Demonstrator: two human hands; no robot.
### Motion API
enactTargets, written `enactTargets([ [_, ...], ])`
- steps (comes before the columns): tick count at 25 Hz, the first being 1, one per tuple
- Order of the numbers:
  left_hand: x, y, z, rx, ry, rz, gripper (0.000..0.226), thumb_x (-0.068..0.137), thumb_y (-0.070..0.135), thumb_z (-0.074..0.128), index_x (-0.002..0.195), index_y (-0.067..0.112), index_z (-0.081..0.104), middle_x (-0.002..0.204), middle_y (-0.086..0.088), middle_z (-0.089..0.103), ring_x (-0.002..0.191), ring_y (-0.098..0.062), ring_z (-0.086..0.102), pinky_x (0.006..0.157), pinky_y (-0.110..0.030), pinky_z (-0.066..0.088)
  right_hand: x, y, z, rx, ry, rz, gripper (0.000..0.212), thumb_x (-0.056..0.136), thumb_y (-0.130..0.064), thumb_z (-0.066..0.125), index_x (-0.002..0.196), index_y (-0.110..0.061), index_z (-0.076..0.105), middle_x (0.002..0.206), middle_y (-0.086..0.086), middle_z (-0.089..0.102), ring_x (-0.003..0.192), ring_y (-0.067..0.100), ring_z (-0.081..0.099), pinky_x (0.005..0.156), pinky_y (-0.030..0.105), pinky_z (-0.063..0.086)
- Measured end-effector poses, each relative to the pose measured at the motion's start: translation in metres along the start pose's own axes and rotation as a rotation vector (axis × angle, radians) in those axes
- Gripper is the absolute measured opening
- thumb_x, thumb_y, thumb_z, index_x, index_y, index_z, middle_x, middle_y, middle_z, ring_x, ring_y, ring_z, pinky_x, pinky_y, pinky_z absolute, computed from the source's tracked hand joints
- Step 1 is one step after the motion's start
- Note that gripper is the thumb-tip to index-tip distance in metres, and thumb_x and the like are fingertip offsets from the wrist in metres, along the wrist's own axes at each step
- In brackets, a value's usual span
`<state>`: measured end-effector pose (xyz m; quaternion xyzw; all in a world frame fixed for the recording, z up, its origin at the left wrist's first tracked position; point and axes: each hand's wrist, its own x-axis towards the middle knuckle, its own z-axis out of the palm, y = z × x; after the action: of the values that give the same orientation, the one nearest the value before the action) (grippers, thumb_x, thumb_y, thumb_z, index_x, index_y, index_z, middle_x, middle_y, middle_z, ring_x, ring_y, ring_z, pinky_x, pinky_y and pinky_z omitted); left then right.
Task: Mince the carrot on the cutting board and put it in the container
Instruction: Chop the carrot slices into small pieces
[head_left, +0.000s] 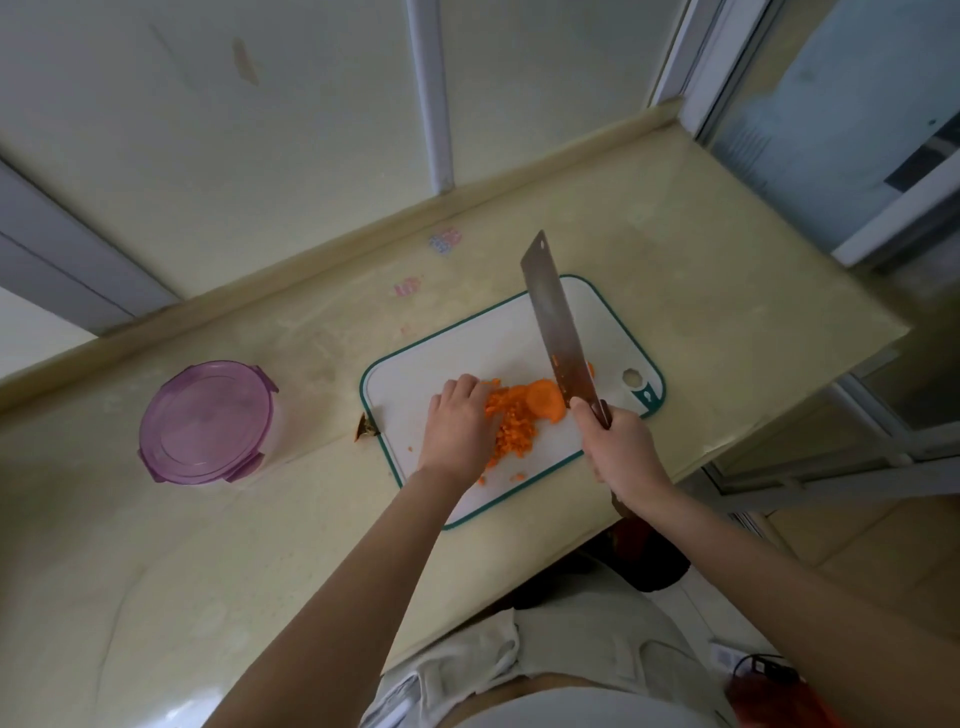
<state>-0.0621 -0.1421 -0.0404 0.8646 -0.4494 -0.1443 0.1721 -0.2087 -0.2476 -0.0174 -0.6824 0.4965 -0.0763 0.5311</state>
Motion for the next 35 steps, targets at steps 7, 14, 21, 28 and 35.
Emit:
enactTargets([
  [7,0.054,0.033,0.016,0.259,-0.251,-0.037,0.050,0.092,0.046,0.047,0.128,0.012,0.047,0.128,-0.007,0.048,0.119,-0.025,0.038,0.100,-0.034,0.030,0.025,0.001,-0.021,0.072,0.114,0.100,0.045,0.094,-0.036,0.052,0.057,-0.014,0.040,0.055,0.004,0.040,0.047,0.017,0.039,0.049,0.029,0.032],
  [14,0.070,0.041,0.013,0.174,-0.336,-0.002,0.032,0.087,0.032,0.062,0.110,0.012,0.056,0.110,-0.008,0.055,0.109,-0.025,0.041,0.087,-0.029,0.033,0.028,0.005,-0.024,0.084,0.075,0.085,0.046,0.094,-0.036,0.053,0.056,-0.015,0.039,0.052,0.001,0.038,0.045,0.014,0.038,0.048,0.027,0.032],
  [21,0.082,0.050,-0.005,-0.355,-0.099,-0.140,0.020,0.081,0.018,0.070,0.095,0.007,0.063,0.083,-0.002,0.057,0.078,-0.017,0.049,0.063,-0.018,0.030,0.035,0.008,-0.031,0.100,0.079,0.114,0.046,0.094,-0.036,0.053,0.056,-0.014,0.039,0.053,0.003,0.039,0.047,0.016,0.038,0.049,0.029,0.032],
  [28,0.102,0.069,0.022,-0.196,-0.300,-0.100,0.010,0.083,0.014,0.063,0.086,0.005,0.059,0.091,-0.008,0.047,0.085,-0.023,0.046,0.065,-0.023,0.027,0.044,0.006,-0.037,0.106,0.110,0.130,0.040,0.095,-0.038,0.051,0.063,-0.016,0.043,0.052,-0.001,0.045,0.045,0.013,0.043,0.044,0.024,0.034],
  [35,0.095,0.083,0.036,-0.114,-0.358,-0.101,0.035,0.082,0.010,0.062,0.115,0.010,0.052,0.116,-0.014,0.043,0.104,-0.031,0.048,0.087,-0.035,0.044,0.043,0.008,-0.038,0.132,0.091,0.151,0.046,0.095,-0.037,0.052,0.056,-0.014,0.041,0.051,0.002,0.041,0.043,0.015,0.039,0.044,0.027,0.033],
])
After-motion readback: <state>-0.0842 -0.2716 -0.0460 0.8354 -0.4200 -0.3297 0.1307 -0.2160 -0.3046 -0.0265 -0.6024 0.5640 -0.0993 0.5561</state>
